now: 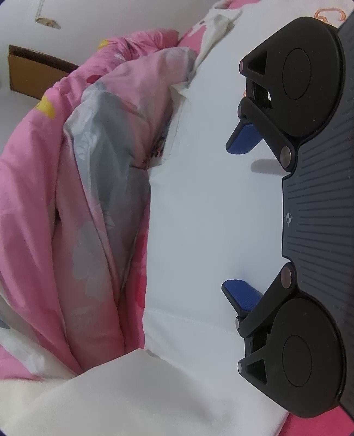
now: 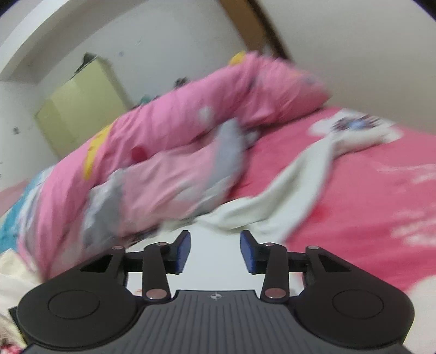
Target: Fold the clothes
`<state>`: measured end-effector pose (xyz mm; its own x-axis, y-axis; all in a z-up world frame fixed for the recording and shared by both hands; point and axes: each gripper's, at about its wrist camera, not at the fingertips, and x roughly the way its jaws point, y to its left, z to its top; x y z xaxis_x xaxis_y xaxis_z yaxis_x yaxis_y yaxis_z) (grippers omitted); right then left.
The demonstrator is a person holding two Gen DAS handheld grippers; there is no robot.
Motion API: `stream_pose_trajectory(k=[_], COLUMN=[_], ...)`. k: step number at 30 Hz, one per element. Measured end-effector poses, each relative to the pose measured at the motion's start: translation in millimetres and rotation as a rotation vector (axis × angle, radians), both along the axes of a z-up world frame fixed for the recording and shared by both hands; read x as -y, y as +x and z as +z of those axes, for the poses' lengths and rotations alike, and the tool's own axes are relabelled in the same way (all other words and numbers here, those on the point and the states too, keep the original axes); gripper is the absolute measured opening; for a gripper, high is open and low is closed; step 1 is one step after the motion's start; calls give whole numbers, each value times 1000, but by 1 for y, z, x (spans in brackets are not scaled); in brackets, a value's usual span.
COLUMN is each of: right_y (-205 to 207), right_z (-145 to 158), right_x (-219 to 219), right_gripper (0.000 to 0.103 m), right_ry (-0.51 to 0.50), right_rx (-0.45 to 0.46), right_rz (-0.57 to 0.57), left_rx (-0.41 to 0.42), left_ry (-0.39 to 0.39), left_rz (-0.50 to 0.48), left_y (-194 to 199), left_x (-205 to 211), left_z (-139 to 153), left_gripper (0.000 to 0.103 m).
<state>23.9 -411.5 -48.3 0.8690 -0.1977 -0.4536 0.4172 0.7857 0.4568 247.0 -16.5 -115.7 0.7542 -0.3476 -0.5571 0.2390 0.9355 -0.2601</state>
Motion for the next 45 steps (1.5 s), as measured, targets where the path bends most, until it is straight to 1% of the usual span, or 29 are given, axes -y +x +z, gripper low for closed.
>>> stream_pose_trajectory(k=[3, 5, 7, 11, 14, 17, 19, 20, 21, 23, 25, 26, 28, 30, 32, 33, 34, 35, 38, 41, 43, 45], right_y=[-25, -29, -25, 7, 39, 59, 67, 73, 83, 103, 128, 142, 168, 188, 203, 205, 204, 197, 159, 100, 58, 26], right_z=[-14, -26, -35, -49, -56, -64, -68, -69, -67, -63, -60, -60, -63, -71, -82, -85, -86, -83, -62, -42, -39, -46], right_x=[41, 67, 93, 142, 181, 222, 245, 254, 256, 261, 266, 268, 277, 283, 288, 285, 282, 278, 259, 237, 226, 218], right_gripper=[44, 44, 44, 44, 44, 44, 44, 44, 44, 45, 53, 53, 53, 53, 37, 17, 6, 6, 5, 4, 5, 5], right_ry=[22, 42, 55, 125, 182, 233, 306, 328, 313, 281, 246, 229, 206, 205, 212, 193, 167, 158, 141, 138, 172, 211], right_rx=[-2, -50, -68, -44, -32, -21, -1, 3, -10, -35, -71, -94, -152, -202, -246, -257, -253, -222, -77, 53, 109, 114], right_rz=[-83, -125, -140, -132, -160, -253, -289, -298, -282, -251, -224, -218, -243, -260, -270, -271, -273, -272, -275, -269, -288, -305], left_rx=[27, 51, 68, -11, 9, 36, 17, -6, -23, -31, -39, -37, -35, -33, -32, -33, -33, -33, -33, -33, -33, -34], left_ry=[29, 33, 35, 44, 10, -32, -42, -42, -50, -107, -151, -161, -172, -183, -196, -205, -212, -218, -225, -227, -227, -227], left_rz=[7, 8, 5, -74, -137, -156, -149, -154, -157, -157, -159, -160, -163, -166, -168, -169, -169, -169, -170, -170, -170, -170], left_y=[-2, -4, -4, 12, 13, 15, 17, 20, 22, 23, 24, 23, 23, 24, 25, 25, 26, 26, 26, 25, 25, 25], left_x=[8, 14, 21, 75, 115, 142, 151, 152, 152, 143, 137, 136, 136, 136, 135, 134, 134, 133, 133, 132, 132, 132], left_z=[10, 22, 33, 43, 39, 22, 8, 2, -2, -3, -6, -7, -7, -8, -8, -9, -9, -9, -9, -9, -9, -9], left_gripper=[100, 100, 100, 100, 100, 100, 100, 100, 100, 101, 101, 102, 102, 103, 103, 103, 103, 103, 103, 103, 103, 103])
